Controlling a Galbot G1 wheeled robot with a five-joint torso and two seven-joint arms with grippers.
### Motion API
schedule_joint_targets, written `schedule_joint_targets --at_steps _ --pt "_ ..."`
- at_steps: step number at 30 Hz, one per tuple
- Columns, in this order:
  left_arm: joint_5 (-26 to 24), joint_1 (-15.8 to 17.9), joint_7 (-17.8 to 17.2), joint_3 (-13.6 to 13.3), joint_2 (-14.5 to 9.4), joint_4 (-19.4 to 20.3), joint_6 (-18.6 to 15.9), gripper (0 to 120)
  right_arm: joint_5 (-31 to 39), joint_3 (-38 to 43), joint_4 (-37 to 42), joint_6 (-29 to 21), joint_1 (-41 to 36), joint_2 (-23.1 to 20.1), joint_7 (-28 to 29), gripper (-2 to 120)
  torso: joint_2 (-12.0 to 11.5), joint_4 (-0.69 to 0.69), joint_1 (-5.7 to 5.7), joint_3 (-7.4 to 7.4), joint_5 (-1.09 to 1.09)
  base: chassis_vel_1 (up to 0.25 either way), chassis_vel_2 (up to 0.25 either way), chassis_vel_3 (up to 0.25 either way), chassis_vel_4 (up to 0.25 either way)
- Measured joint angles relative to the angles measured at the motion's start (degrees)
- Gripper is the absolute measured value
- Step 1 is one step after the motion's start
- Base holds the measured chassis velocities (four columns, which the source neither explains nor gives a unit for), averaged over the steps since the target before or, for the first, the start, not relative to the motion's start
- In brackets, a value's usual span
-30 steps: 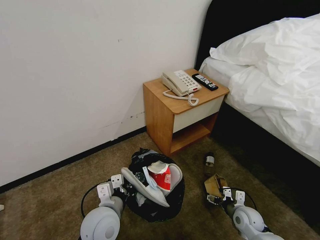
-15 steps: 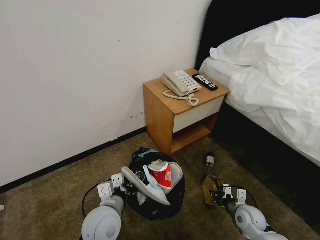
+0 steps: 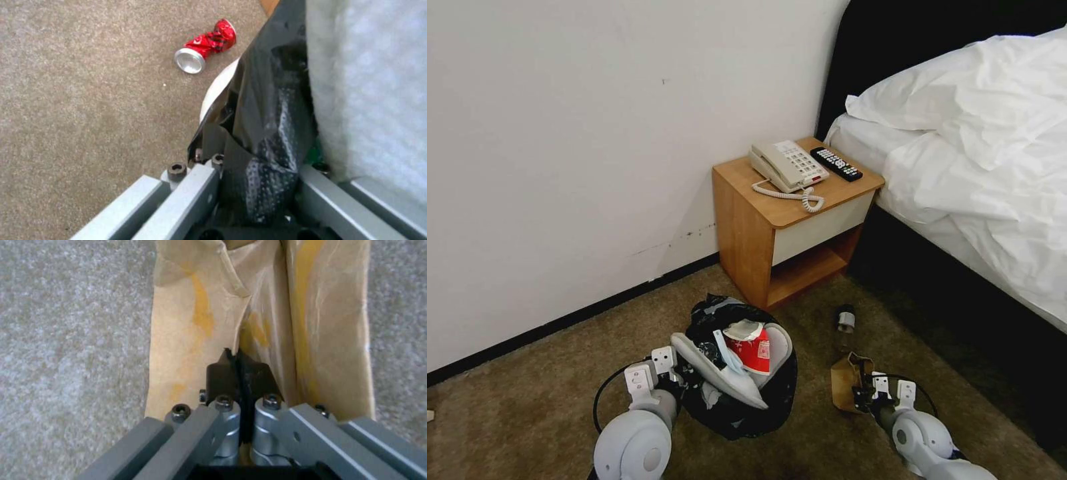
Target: Pick up the trash bin, then pick up the garbage from the floor and place it into the trash bin.
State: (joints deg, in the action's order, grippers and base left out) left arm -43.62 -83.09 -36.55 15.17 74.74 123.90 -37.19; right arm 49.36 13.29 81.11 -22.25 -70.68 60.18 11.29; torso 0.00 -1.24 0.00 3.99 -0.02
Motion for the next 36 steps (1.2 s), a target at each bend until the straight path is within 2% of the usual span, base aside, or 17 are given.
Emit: schedule_joint_targets --at_steps 13,18,19,28,30,36 --pt "-0.2 1.7 0.4 -0.8 0.0 -2.1 0.3 0 0.7 1.5 2.8 0.7 -1.1 -0.7 0.3 0 0.0 0.04 0.0 0.0 0.05 0.0 0.0 0.0 0.0" --pt "-0.5 2.8 0.7 -1.6 -0.9 -3.1 0.3 0 2.6 4.6 10.5 0.4 -5.0 -3.4 1.8 0 0.0 0.0 0.0 0.0 0.03 0.0 0.0 0.0 0.0" --pt "-0.5 3.2 0.8 -2.2 -1.3 -3.6 0.3 0 3.4 6.3 14.7 0.2 -7.1 -5.0 2.5 0 0.0 0.0 0.0 0.0 0.02 0.0 0.0 0.0 0.0" --pt "-0.9 4.0 0.9 -3.4 -2.5 -4.3 0.3 0 5.7 11.3 23.7 -0.5 -11.2 -7.9 3.8 0 0.0 0.02 0.0 0.0 0.03 0.0 0.0 0.0 0.0" --pt "-1.0 4.4 1.4 -4.1 -3.2 -4.6 0.2 0 7.3 14.3 29.1 -0.9 -13.7 -9.9 4.3 0 0.0 0.01 0.0 0.0 0.03 0.0 0.0 0.0 0.0" --pt "-0.9 4.6 2.0 -4.6 -3.8 -4.8 -0.1 0 9.3 16.6 36.3 -1.3 -16.0 -12.2 4.8 0 0.0 0.01 0.0 0.0 0.02 0.0 0.0 0.0 0.0"
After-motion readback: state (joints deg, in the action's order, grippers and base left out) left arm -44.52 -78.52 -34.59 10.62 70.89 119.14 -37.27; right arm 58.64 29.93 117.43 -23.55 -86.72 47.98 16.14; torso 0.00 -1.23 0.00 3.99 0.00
